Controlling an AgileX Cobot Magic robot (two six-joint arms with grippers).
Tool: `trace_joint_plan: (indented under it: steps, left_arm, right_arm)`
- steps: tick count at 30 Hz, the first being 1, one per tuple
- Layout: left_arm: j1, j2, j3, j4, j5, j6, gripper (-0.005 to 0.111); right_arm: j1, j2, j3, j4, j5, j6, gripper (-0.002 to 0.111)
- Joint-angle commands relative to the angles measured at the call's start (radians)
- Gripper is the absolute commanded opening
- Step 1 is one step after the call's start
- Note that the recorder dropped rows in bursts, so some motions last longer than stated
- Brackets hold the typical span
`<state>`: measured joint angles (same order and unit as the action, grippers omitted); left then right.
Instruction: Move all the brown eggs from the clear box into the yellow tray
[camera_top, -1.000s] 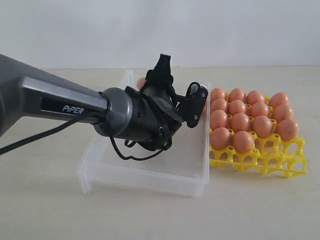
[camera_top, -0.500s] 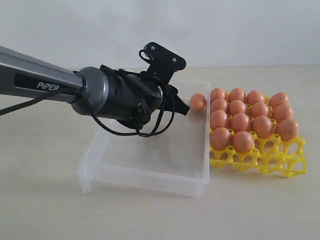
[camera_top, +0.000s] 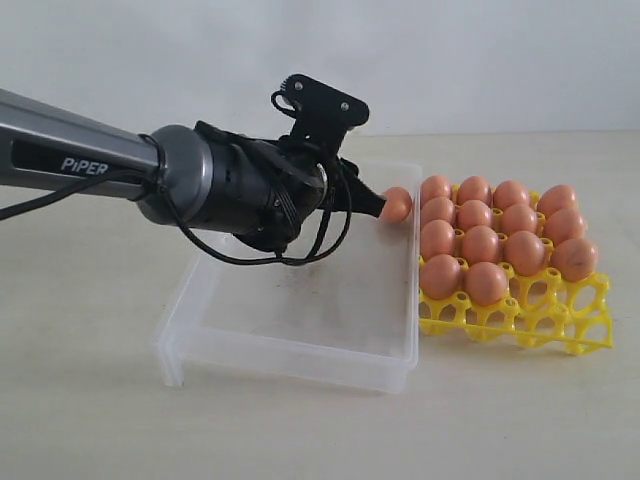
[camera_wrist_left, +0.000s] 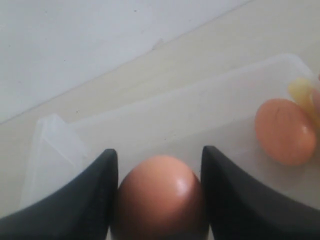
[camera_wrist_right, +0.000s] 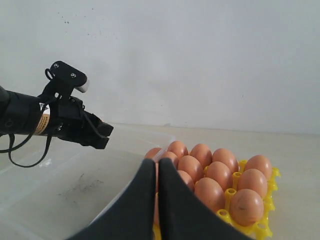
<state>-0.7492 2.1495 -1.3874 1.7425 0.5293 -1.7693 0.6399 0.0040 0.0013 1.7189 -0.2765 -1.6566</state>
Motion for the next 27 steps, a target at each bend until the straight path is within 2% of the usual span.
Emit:
trace_joint_plan:
  steps: [1, 4, 7, 9, 12, 13, 14, 16, 17, 24, 25, 27]
  left_arm:
    - [0.008, -0.014, -0.013, 0.002, 0.003, 0.093, 0.004]
    - [0.019, -0.014, -0.013, 0.002, -0.062, 0.295, 0.004]
    - [0.024, -0.02, -0.015, 0.002, -0.253, 0.551, 0.004]
    - [0.027, -0.025, -0.015, 0.002, -0.323, 0.69, 0.004]
    - [0.027, -0.025, -0.019, 0.002, -0.264, 0.914, 0.004]
    - [0.035, -0.023, -0.019, 0.002, -0.226, 1.072, 0.004]
    - [0.037, -0.02, -0.021, 0.002, -0.21, 1.111, 0.004]
    - [0.039, 0.004, -0.032, 0.002, -0.19, 1.088, 0.004]
    - [0.04, 0.004, -0.032, 0.002, -0.227, 0.975, 0.004]
    - [0.046, -0.015, -0.034, 0.002, -0.199, 0.288, 0.004]
    - [0.053, -0.021, -0.038, -0.007, -0.211, 0.345, 0.004]
    - [0.055, -0.023, -0.072, -0.304, -0.211, 0.773, 0.004]
  right_arm:
    - [-0.003, -0.004, -0.001, 0.001, 0.003, -0.001, 0.0]
    - [-0.003, -0.004, -0.001, 0.001, 0.003, -0.001, 0.0]
    - [-0.003, -0.004, -0.001, 0.001, 0.003, -0.001, 0.0]
    - [-0.003, -0.004, -0.001, 0.001, 0.003, -0.001, 0.0]
    - [-0.003, -0.004, -0.001, 0.001, 0.003, -0.001, 0.0]
    - [-0.003, -0.004, -0.001, 0.001, 0.003, -0.001, 0.0]
    - [-0.003, -0.004, -0.001, 0.001, 0.003, -0.001, 0.0]
    - [-0.003, -0.004, -0.001, 0.001, 0.003, -0.001, 0.0]
    - [-0.003, -0.004, -0.001, 0.001, 0.003, -0.001, 0.0]
    - [-0.003, -0.004, -0.001, 0.001, 0.003, -0.001, 0.0]
    - [-0.003, -0.004, -0.001, 0.001, 0.003, -0.001, 0.0]
    - [-0.003, -0.004, -0.001, 0.001, 0.003, -0.001, 0.0]
